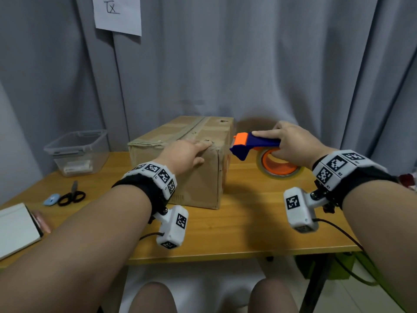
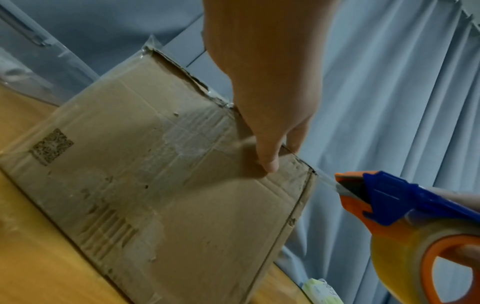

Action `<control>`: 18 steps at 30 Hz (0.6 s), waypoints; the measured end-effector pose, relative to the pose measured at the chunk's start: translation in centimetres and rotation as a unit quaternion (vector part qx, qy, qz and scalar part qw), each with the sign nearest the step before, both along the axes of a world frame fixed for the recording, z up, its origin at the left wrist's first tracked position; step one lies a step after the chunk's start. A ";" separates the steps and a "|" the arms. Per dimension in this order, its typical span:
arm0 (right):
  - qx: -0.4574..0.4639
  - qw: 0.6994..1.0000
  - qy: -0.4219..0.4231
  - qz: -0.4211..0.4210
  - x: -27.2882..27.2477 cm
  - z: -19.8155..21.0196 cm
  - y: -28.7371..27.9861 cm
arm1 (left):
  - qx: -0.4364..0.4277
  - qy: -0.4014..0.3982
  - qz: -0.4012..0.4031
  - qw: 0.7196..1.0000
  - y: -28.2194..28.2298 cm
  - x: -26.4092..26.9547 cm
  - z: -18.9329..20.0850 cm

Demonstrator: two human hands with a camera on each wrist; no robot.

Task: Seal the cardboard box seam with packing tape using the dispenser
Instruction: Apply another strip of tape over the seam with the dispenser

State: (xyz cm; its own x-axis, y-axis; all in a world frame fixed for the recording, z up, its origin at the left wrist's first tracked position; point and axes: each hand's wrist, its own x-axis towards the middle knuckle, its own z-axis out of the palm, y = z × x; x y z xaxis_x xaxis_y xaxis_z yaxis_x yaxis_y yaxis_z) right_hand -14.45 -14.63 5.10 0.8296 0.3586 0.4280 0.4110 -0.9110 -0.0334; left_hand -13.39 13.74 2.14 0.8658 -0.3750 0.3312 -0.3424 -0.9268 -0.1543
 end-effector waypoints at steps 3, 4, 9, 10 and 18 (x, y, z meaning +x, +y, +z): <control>0.007 1.000 0.000 -0.001 0.1 -0.9 -0.1 | 0.009 0.025 -0.014 1.000 -0.1 -0.1 0.3; 0.009 1.000 -0.003 0.001 0.2 -1.2 -0.1 | 0.007 0.034 -0.015 0.999 0.0 -0.1 0.4; 0.018 1.000 -0.019 0.001 0.5 -2.0 -0.2 | -0.037 0.029 -0.029 0.998 -1.4 0.1 0.6; 0.018 1.000 -0.020 -0.001 0.6 -2.1 -0.2 | -0.039 0.021 -0.030 0.999 -1.9 0.2 0.3; 0.021 0.999 0.023 -0.013 1.6 -3.7 0.1 | -0.071 -0.030 -0.052 0.996 -2.6 0.8 -0.9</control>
State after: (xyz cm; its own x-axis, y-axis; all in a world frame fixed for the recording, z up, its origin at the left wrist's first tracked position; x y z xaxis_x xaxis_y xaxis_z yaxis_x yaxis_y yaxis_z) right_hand -12.88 -14.54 1.42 0.8576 0.3185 0.4039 0.3837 -0.9190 -0.0901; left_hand -12.56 11.18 1.29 0.8018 -0.4074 0.4371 -0.4314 -0.9009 -0.0483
